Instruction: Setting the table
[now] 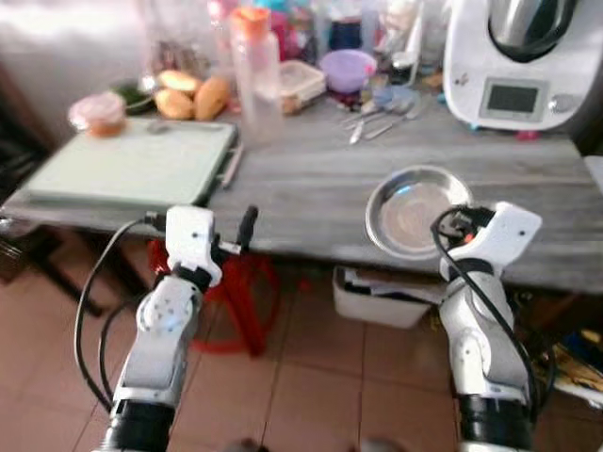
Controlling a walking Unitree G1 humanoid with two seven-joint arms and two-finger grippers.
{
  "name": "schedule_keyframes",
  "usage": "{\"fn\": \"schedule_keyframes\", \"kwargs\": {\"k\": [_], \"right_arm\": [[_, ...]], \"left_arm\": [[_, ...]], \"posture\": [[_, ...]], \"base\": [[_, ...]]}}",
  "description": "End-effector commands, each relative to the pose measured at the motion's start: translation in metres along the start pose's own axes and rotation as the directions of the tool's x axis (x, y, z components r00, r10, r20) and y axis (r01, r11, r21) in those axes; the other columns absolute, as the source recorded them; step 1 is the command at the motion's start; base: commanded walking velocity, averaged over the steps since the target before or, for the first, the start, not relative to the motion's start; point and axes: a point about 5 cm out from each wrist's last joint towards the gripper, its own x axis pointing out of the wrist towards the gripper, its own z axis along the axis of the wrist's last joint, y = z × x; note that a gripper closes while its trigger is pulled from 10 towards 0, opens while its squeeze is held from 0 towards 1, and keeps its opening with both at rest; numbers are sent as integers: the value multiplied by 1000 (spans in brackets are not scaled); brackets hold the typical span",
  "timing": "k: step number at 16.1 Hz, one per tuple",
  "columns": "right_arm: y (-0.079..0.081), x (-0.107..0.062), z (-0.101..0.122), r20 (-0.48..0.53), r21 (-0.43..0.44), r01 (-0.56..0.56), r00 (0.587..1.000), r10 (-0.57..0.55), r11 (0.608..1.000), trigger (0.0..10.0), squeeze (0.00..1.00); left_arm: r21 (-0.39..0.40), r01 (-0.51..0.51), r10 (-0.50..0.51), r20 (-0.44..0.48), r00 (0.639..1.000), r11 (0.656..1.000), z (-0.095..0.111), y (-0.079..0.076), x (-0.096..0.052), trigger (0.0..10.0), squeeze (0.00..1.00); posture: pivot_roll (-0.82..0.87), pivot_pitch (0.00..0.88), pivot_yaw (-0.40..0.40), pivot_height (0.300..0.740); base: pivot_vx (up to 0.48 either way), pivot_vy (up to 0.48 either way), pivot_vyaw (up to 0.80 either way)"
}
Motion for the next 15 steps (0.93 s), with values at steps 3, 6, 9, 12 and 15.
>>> {"fn": "schedule_keyframes", "kwargs": {"k": [3,6,9,12,15], "right_arm": [[-4,3,4,10,1,15,1000,-16,1000,10000,0],[-7,2,-2,-30,23,51,998,-50,998,10000,0],[-5,4,-14,-110,90,65,992,-55,994,10000,0],[6,1,-23,-166,110,51,986,-32,993,10000,0],[19,-11,-29,-209,93,6,978,14,996,10000,0]], "left_arm": [[-9,14,-14,29,999,1000,6,-6,2,10000,0],[-7,-12,12,3,1000,1000,2,-4,0,10000,0],[52,-74,80,-140,987,996,-14,9,-21,10000,0],[69,-46,54,-126,991,997,-10,13,-31,10000,0],[79,-65,76,-154,985,995,-7,13,-31,10000,0]], "posture": [[-35,0,46,740],[-38,0,46,740],[-19,0,50,740],[9,1,41,740],[9,3,36,740]], "base": [[399,194,0],[99,0,0],[0,0,0],[0,0,0],[0,0,0]]}}
